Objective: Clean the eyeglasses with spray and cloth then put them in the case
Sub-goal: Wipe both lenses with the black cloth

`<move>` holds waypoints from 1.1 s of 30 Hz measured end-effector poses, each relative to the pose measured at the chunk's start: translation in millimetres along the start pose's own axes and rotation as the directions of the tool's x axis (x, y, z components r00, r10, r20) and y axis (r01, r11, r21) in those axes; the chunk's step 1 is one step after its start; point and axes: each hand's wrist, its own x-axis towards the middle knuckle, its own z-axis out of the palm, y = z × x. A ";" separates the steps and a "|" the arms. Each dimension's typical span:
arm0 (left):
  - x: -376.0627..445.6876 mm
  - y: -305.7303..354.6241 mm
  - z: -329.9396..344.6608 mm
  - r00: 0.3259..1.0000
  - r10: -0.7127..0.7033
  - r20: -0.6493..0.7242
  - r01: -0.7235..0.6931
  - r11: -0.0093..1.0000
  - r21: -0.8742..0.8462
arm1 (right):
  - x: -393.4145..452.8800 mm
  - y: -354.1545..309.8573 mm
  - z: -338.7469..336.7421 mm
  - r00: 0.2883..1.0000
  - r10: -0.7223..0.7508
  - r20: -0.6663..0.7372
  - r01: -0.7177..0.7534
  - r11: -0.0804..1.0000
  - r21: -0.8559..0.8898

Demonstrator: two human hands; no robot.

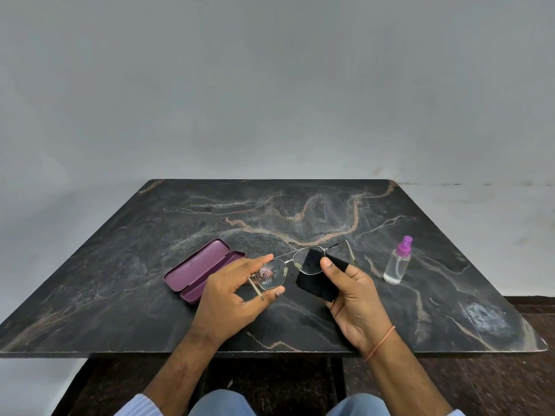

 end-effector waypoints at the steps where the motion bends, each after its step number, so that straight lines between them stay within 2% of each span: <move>1: 0.2 0.1 0.1 1.000 -0.001 -0.002 0.001 1.000 -0.002 | 0.4 0.2 0.3 1.000 0.000 -0.003 0.000 1.000 -0.007; 6: 1.2 3.1 -2.0 0.999 -0.035 0.011 0.035 0.999 -0.041 | -2.0 -3.8 -2.5 0.991 0.106 0.082 -0.099 0.991 -0.086; 15: 2.5 -1.4 -3.0 0.994 -0.060 0.090 0.067 0.995 -0.074 | -2.2 -8.2 -5.5 0.949 0.218 0.226 -0.208 0.976 -0.066; 19: 4.3 3.1 -3.8 0.995 -0.037 0.095 0.043 0.997 -0.059 | -0.7 -6.9 -7.1 0.955 0.197 0.220 -0.199 0.980 -0.011; 26: 2.6 1.1 -3.0 0.995 -0.032 0.093 0.036 0.999 -0.036 | 0.2 -5.4 -6.6 0.989 0.061 0.138 -0.072 0.995 0.075; 33: 2.5 2.3 -4.5 0.992 -0.064 0.107 0.071 0.995 -0.067 | 0.8 -5.8 -8.1 0.959 0.192 0.208 -0.201 0.979 0.026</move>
